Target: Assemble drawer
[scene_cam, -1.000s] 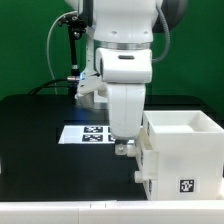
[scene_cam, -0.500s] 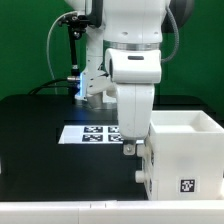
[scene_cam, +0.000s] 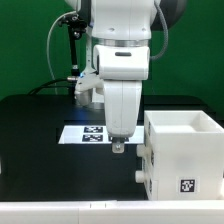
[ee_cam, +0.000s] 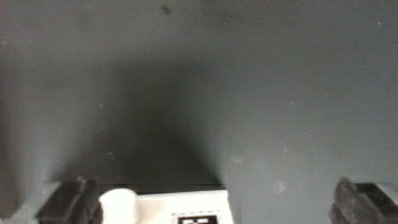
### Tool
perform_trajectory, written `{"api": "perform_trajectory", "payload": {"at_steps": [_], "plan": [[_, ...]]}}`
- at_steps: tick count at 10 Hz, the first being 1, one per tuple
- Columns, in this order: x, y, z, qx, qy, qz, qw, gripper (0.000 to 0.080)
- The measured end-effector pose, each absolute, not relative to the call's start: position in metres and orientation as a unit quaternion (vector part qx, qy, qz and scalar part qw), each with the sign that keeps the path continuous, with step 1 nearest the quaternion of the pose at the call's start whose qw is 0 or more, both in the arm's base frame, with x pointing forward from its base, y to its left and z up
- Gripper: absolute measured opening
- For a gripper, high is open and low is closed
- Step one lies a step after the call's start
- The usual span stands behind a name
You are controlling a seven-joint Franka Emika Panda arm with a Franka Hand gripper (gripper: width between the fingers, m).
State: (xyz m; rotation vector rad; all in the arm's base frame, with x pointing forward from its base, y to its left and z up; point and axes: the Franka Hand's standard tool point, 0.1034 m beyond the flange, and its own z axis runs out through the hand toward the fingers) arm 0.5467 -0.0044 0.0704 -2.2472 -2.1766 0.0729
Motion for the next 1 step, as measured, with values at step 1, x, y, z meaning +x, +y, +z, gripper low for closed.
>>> {"api": "perform_trajectory", "payload": {"at_steps": [1], "plan": [[0.5466,-0.0045,0.0703,-0.718,-0.695,0.023,0.006,0.0649]]}}
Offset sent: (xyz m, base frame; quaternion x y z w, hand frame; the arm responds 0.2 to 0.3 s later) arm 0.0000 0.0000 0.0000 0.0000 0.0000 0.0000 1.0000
